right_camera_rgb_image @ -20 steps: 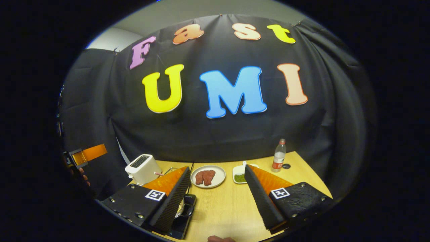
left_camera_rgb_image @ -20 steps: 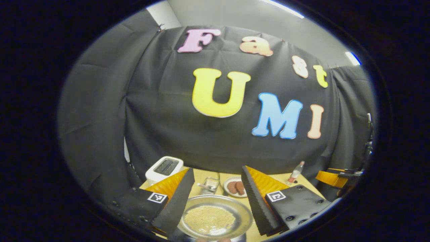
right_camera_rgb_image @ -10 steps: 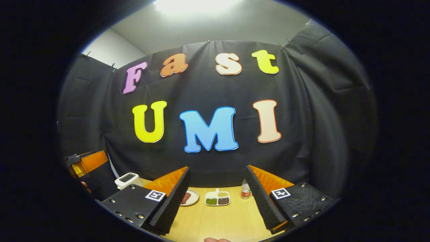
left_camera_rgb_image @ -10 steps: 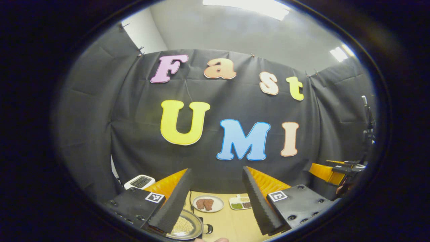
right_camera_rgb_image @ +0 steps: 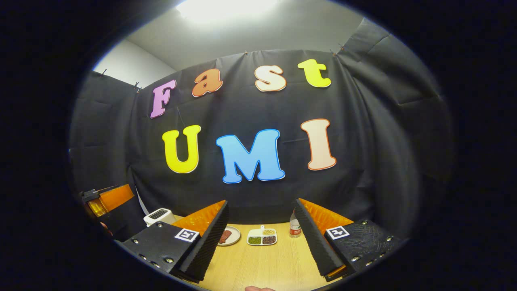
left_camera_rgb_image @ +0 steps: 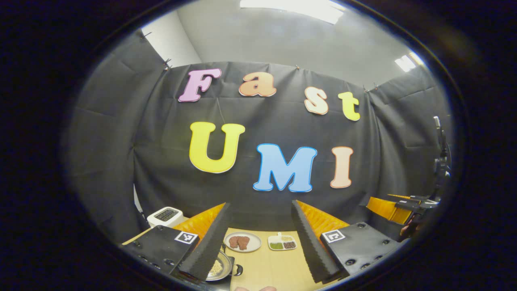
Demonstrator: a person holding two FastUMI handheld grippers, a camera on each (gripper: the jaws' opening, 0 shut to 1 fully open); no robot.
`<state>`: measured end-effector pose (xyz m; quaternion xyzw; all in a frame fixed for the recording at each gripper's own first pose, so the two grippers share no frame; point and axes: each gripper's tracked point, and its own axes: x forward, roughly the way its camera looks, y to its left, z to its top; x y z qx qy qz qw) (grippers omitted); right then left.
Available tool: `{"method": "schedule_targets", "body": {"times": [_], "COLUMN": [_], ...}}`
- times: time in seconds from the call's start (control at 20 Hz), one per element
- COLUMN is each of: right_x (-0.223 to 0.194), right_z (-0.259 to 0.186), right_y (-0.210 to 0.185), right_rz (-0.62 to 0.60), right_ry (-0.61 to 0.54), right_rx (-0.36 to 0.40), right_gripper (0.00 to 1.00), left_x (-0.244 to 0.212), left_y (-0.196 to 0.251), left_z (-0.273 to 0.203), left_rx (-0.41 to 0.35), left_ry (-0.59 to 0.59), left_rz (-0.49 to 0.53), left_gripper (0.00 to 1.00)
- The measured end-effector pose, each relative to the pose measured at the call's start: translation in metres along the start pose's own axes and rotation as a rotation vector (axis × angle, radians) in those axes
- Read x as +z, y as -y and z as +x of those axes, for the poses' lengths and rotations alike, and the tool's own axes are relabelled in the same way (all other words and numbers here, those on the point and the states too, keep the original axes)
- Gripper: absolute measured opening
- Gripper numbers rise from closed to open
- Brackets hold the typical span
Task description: First push the handle of the pot to place it horizontally, then grasp the pot with both hands and set it on the induction cooktop.
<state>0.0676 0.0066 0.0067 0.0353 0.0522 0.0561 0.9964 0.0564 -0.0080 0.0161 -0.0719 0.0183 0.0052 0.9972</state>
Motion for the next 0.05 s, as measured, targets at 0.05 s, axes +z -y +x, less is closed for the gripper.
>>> {"method": "schedule_targets", "body": {"times": [0.05], "right_x": [0.0013], "right_z": [-0.0051], "right_y": [-0.0005], "right_rz": [0.008], "right_ry": [0.006], "right_rx": [-0.018], "right_gripper": [0.99], "left_x": [0.0021], "left_y": [-0.0022], "left_z": [-0.0007], "left_rx": [-0.009], "left_ry": [0.004], "left_rz": [0.01], "left_gripper": [0.95]}}
